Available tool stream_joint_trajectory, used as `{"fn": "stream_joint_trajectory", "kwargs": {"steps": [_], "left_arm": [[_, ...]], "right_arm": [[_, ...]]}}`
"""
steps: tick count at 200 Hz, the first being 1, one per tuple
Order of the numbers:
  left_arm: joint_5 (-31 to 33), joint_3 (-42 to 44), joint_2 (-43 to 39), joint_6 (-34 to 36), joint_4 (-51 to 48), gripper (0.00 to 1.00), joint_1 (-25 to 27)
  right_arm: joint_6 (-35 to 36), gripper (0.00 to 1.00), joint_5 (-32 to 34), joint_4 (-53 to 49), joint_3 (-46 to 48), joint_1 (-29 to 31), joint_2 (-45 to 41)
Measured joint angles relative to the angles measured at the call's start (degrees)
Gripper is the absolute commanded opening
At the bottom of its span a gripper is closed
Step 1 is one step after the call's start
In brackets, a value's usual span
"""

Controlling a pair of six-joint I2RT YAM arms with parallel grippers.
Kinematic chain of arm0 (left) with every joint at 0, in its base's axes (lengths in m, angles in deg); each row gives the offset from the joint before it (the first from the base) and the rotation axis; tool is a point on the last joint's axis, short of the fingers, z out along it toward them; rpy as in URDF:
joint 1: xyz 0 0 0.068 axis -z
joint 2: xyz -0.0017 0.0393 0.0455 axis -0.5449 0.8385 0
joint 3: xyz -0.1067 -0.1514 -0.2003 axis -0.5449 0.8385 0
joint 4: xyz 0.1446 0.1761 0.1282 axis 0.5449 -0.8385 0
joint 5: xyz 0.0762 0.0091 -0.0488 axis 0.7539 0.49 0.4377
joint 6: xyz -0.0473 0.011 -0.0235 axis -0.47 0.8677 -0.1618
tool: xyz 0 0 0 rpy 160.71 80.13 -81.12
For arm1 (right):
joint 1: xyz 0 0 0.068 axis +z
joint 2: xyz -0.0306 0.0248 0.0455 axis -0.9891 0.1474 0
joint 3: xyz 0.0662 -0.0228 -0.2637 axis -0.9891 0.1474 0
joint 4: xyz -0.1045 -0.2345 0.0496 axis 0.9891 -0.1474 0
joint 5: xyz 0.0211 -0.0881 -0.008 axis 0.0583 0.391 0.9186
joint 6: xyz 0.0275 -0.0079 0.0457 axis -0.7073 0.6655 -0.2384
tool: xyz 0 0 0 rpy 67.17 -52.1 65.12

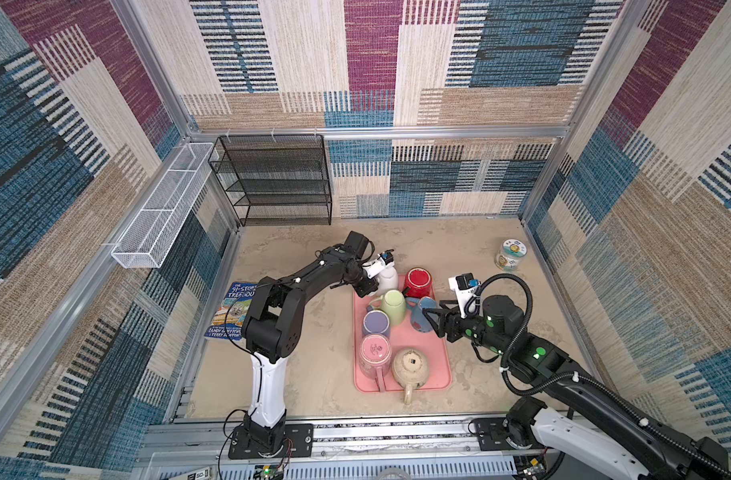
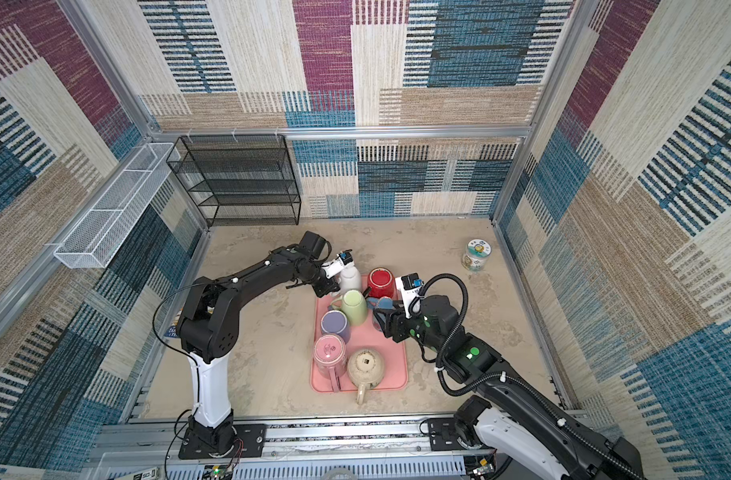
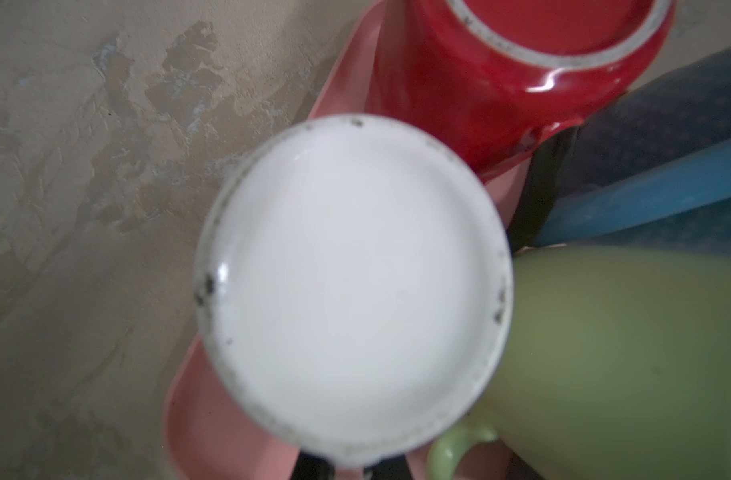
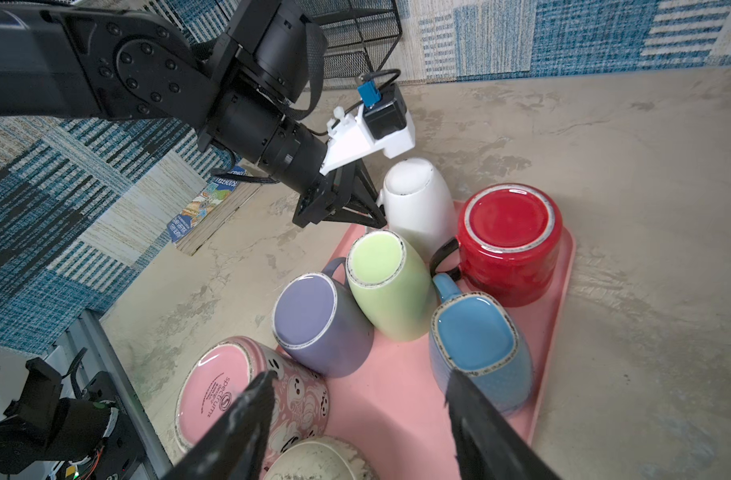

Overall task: Turn the mug right side up
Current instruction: 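Lift the white mug off the tray with the left gripper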

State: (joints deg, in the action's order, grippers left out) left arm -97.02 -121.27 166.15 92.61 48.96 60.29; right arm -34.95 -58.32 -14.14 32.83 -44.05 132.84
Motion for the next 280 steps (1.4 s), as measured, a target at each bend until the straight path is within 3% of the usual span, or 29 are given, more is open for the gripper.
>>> {"fn": "stream_joint_trajectory", "kwargs": {"steps": [62, 112, 184, 245, 280], "left_arm": [[0.5, 1.8, -2.1, -0.4, -0.3, 0.00, 0.0], [0.4, 7.2, -8.7, -1.9, 1.8, 0.00, 0.0], [0.6, 8.2, -17.3, -7.6, 4.5, 0.00, -0.6], [-8.9, 13.2, -30.1, -21.0, 10.7, 0.00, -1.0], [-14.9, 21.7, -38.1, -32.4, 21.4, 0.00, -1.0]], "right_arm": [[0.0, 0.68, 0.0, 0.0, 0.3, 0.0, -0.2], [-0.2, 0.68, 0.0, 0.2, 0.4, 0.0, -0.2], [-1.9, 0.70, -1.5, 2.4, 2.1, 0.0, -1.5], [-3.3, 0.71, -12.3, 16.0, 9.7, 0.0, -4.4], [-6.4, 0.70, -17.4, 25.8, 13.3, -0.1, -4.2]]}}
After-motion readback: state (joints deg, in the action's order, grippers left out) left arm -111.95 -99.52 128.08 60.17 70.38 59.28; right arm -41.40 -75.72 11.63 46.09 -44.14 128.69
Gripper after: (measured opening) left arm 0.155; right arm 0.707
